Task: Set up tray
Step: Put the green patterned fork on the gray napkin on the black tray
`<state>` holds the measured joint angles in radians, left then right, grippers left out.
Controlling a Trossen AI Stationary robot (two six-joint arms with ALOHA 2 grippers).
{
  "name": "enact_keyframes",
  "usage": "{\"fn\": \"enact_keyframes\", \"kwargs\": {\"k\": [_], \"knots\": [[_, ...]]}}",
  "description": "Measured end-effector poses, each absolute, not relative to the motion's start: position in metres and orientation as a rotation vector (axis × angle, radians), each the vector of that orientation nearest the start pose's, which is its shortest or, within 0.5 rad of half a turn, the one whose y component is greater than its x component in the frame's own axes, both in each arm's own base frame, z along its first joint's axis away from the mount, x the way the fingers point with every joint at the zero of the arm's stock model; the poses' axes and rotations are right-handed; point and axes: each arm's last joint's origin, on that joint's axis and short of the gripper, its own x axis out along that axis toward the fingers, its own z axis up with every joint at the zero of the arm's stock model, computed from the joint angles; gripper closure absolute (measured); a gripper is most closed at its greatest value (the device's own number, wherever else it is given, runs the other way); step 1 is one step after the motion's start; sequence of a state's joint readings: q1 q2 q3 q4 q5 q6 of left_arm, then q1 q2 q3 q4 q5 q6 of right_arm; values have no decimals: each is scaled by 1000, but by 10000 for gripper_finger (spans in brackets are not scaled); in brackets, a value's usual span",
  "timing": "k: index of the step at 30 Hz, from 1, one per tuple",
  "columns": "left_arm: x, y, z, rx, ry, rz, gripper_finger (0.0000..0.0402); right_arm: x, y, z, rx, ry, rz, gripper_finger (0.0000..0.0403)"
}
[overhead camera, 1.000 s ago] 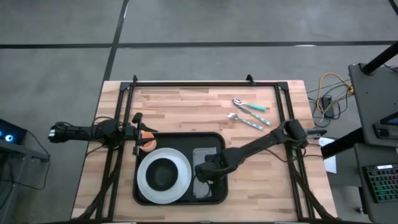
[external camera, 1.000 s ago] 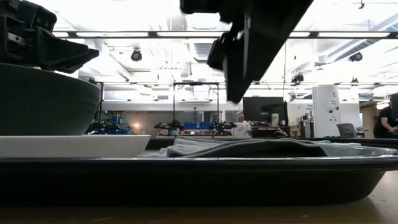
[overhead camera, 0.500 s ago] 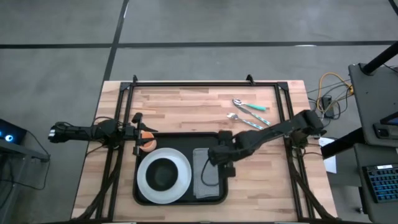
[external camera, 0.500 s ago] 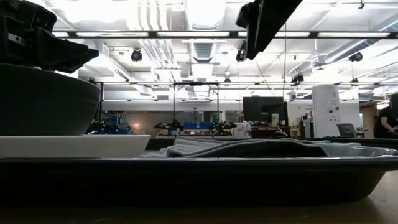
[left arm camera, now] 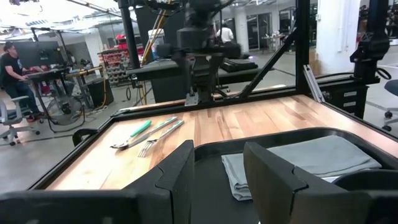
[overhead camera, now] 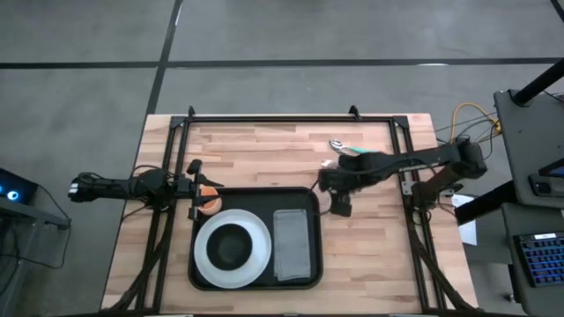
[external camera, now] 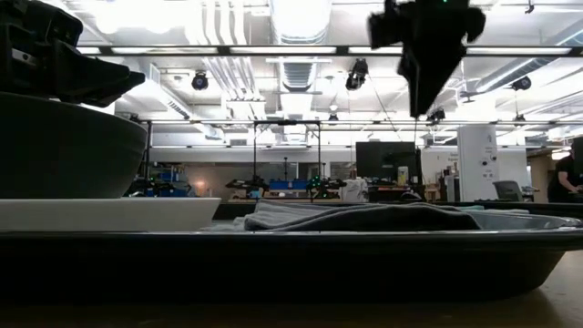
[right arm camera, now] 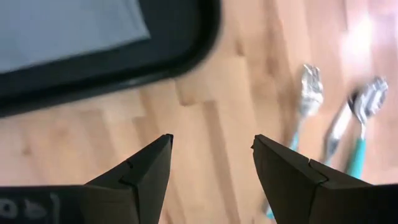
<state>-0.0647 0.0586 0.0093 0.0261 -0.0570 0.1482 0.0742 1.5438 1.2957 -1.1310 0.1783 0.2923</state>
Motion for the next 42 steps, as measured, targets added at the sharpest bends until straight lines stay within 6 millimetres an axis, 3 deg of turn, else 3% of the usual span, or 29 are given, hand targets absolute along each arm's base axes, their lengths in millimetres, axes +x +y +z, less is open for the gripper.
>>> {"fn": "enact_keyframes", "kwargs": {"k": [8, 20, 42], "knots": [[101, -5, 164, 150, 31, -10, 280, 247, -27, 264, 146, 1266, -380, 188], [102, -5, 163, 150, 37, -10, 280, 226, -88, 259, 186, 1261, -508, 188], [102, -5, 163, 150, 37, -10, 280, 207, -103, 177, 264, 1323, -476, 188]]}}
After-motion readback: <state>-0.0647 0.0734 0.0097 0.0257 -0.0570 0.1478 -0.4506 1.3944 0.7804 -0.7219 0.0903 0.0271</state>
